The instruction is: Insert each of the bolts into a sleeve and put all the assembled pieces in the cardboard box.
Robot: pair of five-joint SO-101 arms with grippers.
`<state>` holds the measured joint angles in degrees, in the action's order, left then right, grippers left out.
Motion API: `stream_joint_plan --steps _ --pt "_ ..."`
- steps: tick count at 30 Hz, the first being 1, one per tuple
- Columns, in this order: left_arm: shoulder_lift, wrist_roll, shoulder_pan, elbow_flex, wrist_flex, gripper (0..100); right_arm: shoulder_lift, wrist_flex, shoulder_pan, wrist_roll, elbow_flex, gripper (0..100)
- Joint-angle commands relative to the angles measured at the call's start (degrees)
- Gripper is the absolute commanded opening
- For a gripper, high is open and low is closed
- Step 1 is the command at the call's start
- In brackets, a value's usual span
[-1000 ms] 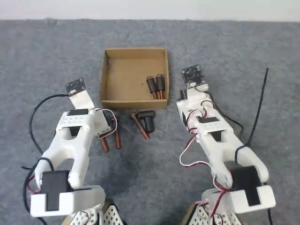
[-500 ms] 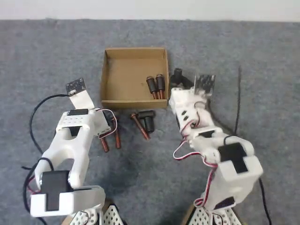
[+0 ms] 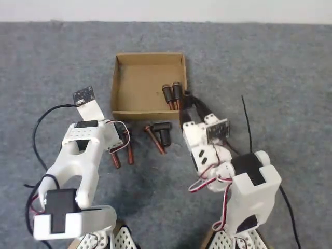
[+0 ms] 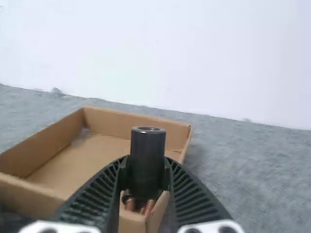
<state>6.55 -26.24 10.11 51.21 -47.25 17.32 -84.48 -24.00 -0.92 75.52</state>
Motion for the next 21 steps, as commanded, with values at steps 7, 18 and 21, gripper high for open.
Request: stream_joint_plan --steps 7,18,21 --pt "2.46 0.53 0.09 -0.66 1.32 1 -1.10 -13.76 -0.66 0.97 10.55 0.6" --pt "2.46 0.62 -1.05 -0.57 1.32 1 -3.74 -16.31 -0.13 0.70 18.37 0.6" --pt "2.64 0.62 -1.05 -0.66 1.32 1 -4.09 -16.22 -0.13 0.62 18.46 0.6"
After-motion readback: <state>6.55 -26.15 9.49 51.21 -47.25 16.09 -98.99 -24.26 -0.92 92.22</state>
